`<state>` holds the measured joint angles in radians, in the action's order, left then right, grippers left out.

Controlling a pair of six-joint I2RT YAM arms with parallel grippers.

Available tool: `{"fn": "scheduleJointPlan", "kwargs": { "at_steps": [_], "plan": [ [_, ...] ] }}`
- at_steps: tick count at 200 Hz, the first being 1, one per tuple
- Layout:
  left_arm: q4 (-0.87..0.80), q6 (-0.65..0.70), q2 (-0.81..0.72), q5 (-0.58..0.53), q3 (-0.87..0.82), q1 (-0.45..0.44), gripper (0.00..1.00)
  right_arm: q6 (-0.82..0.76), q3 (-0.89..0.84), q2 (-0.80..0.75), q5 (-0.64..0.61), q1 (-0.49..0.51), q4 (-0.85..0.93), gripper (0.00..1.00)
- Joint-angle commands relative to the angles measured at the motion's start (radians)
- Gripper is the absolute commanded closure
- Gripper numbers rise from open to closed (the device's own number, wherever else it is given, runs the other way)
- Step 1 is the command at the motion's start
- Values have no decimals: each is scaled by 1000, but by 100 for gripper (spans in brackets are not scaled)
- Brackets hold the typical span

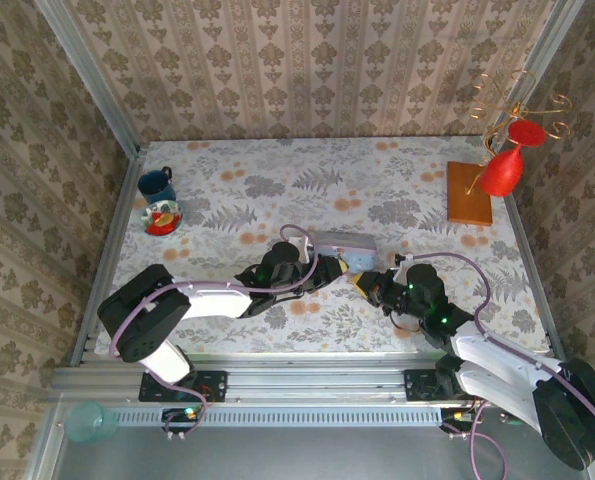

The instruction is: Unlock the padlock with the key

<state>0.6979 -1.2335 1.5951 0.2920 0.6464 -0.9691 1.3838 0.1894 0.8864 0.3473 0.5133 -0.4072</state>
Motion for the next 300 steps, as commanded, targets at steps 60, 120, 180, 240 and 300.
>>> {"fn": "scheduleJointPlan", "kwargs": {
  "at_steps": [60,120,180,240,300],
  "plan": [
    [-3,39,38,91,-12,-50,100,-42,97,-57,32,43,-104,100],
    [0,37,42,96,-4,-48,100,-74,121,-32,21,73,-99,100],
    [-4,40,25,101,-19,-47,100,-81,73,-76,63,-36,-53,100],
    [-6,35,15,95,-24,-37,100,-85,59,-104,88,-60,-29,89],
    [126,-44,37,78,-50,-1,100,-141,31,-239,59,-61,166,75]
  ]
}}
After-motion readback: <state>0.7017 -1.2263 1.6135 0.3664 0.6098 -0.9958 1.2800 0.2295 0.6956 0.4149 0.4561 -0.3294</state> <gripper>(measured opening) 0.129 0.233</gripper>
